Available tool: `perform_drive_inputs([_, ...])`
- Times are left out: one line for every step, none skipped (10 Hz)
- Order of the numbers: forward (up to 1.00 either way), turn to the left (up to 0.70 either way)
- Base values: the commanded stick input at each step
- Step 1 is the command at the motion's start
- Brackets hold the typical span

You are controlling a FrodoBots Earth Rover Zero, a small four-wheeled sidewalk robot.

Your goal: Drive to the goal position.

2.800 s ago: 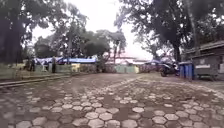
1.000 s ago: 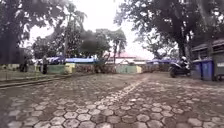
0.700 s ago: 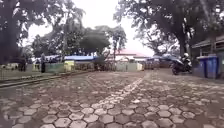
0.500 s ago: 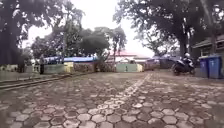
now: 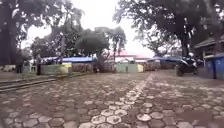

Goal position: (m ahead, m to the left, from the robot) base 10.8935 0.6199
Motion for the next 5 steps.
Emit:
perform_drive_inputs([0.7,0.0])
perform_drive_inputs([0.7,0.0])
perform_drive_inputs([0.7,0.0])
perform_drive_inputs([0.7,0.0])
perform_drive_inputs([0.7,0.0])
